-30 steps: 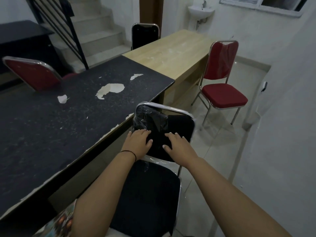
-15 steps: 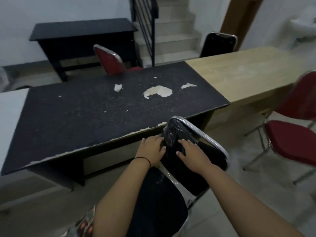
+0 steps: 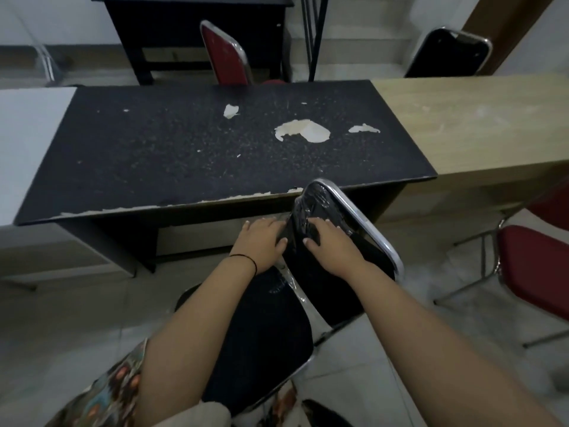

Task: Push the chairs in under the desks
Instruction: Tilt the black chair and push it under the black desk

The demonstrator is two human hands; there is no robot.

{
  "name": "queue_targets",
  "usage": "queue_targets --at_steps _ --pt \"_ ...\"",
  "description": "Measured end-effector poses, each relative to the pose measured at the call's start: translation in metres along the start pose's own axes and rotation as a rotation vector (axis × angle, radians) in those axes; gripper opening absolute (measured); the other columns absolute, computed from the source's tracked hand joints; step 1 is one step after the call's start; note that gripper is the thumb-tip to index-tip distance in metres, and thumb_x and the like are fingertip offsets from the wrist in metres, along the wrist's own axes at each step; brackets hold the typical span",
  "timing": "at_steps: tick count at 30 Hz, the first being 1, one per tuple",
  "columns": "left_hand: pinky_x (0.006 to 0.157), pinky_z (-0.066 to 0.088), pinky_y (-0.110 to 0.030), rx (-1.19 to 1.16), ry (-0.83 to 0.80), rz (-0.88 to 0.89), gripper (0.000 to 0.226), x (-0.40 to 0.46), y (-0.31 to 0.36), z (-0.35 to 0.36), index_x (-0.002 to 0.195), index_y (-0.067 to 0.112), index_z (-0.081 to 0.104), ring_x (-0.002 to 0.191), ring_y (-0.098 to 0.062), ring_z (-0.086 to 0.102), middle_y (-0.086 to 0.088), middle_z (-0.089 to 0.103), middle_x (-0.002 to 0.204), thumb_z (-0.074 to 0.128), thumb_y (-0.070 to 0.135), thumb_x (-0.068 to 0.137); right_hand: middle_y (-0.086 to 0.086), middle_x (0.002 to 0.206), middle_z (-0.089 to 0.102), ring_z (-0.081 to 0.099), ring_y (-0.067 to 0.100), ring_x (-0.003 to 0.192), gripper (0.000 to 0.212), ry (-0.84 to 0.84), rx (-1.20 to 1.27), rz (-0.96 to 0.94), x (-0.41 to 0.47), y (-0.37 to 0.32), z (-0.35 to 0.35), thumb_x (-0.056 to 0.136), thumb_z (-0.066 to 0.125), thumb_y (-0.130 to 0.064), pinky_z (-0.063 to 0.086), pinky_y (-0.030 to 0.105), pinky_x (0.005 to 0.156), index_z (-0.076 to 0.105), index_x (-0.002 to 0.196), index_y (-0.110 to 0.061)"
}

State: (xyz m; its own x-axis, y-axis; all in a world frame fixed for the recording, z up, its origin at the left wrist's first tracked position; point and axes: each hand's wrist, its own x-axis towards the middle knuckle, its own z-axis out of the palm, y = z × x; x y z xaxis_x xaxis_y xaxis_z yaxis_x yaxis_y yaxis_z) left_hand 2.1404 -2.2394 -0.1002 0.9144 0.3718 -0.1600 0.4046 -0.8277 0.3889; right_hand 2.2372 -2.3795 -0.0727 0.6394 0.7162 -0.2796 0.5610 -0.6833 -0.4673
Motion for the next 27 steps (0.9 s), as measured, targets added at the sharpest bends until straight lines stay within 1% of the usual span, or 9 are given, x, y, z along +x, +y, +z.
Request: queue_targets --at_steps 3,7,10,11,13,17,21,25,27 --pt "0.115 0.018 -0.044 0.009 0.001 -0.011 0.047 -0.007 -0.001 0.004 0.139 0.021 0.037 0.136 -0.019 0.029 -0.003 0.037 0.146 0.043 0.035 0.095 0.009 0.151 0.033 0.024 0.025 0.142 0.055 0.029 0.003 -0.013 -0.005 0.003 0.001 0.096 0.051 -0.032 0.019 0.039 0.117 0.032 0.145 -0.018" --pt "0.115 0.019 -0.044 0.001 0.041 -0.025 0.047 -0.014 0.006 0.012 0.140 0.022 0.037 0.136 -0.018 0.030 -0.003 0.037 0.146 0.044 0.034 0.095 0.010 0.153 0.029 0.021 0.028 0.143 0.054 0.050 -0.043 -0.068 -0.006 0.013 -0.009 0.096 0.051 -0.031 0.024 0.041 0.115 0.033 0.145 -0.020" --pt "0.116 0.017 -0.043 -0.016 0.079 -0.098 0.047 -0.016 0.018 0.022 0.140 0.022 0.037 0.137 -0.017 0.029 -0.002 0.036 0.147 0.044 0.033 0.095 0.007 0.149 0.034 0.029 0.029 0.138 0.052 0.046 -0.108 -0.174 0.000 0.026 -0.023 0.095 0.053 -0.030 0.028 0.040 0.113 0.036 0.143 -0.021" --pt "0.116 0.017 -0.043 -0.019 0.091 -0.125 0.047 -0.016 0.022 0.026 0.140 0.022 0.037 0.137 -0.017 0.029 -0.002 0.036 0.147 0.044 0.033 0.095 0.006 0.147 0.036 0.030 0.027 0.138 0.051 0.049 -0.131 -0.216 0.002 0.031 -0.027 0.095 0.053 -0.029 0.026 0.038 0.113 0.036 0.142 -0.020" --pt "0.116 0.017 -0.043 -0.040 0.136 -0.202 0.046 -0.011 0.041 0.038 0.140 0.022 0.038 0.137 -0.017 0.029 -0.002 0.036 0.147 0.044 0.032 0.095 0.007 0.149 0.035 0.025 0.023 0.140 0.050 0.014 -0.185 -0.311 0.006 0.044 -0.042 0.096 0.052 -0.026 0.019 0.032 0.114 0.036 0.143 -0.018" --pt "0.115 0.019 -0.045 -0.088 0.210 -0.343 0.045 0.004 0.088 0.062 0.138 0.020 0.039 0.136 -0.016 0.030 -0.002 0.038 0.146 0.044 0.032 0.095 0.005 0.153 0.028 0.018 0.024 0.143 0.052 -0.044 -0.260 -0.447 0.025 0.078 -0.064 0.097 0.051 -0.027 0.016 0.035 0.116 0.033 0.145 -0.019" --pt "0.114 0.021 -0.044 -0.110 0.235 -0.389 0.046 0.008 0.114 0.074 0.139 0.019 0.039 0.135 -0.016 0.031 -0.002 0.039 0.145 0.044 0.032 0.095 0.005 0.154 0.028 0.015 0.020 0.145 0.052 -0.083 -0.279 -0.528 0.038 0.093 -0.070 0.097 0.050 -0.026 0.008 0.034 0.118 0.033 0.145 -0.016" --pt "0.114 0.015 -0.038 -0.117 0.270 -0.438 0.046 0.010 0.142 0.080 0.140 0.021 0.039 0.136 -0.015 0.029 -0.001 0.038 0.146 0.043 0.030 0.096 0.005 0.156 0.023 0.011 0.020 0.146 0.051 -0.151 -0.270 -0.572 0.044 0.108 -0.082 0.098 0.048 -0.025 0.007 0.033 0.118 0.032 0.146 -0.017" --pt "0.115 0.013 -0.036 -0.100 0.315 -0.436 0.045 0.010 0.152 0.080 0.140 0.021 0.038 0.136 -0.014 0.029 0.000 0.037 0.146 0.042 0.031 0.096 0.004 0.156 0.023 0.011 0.019 0.146 0.050 -0.141 -0.256 -0.614 0.048 0.109 -0.087 0.098 0.047 -0.024 0.008 0.033 0.118 0.032 0.146 -0.018"
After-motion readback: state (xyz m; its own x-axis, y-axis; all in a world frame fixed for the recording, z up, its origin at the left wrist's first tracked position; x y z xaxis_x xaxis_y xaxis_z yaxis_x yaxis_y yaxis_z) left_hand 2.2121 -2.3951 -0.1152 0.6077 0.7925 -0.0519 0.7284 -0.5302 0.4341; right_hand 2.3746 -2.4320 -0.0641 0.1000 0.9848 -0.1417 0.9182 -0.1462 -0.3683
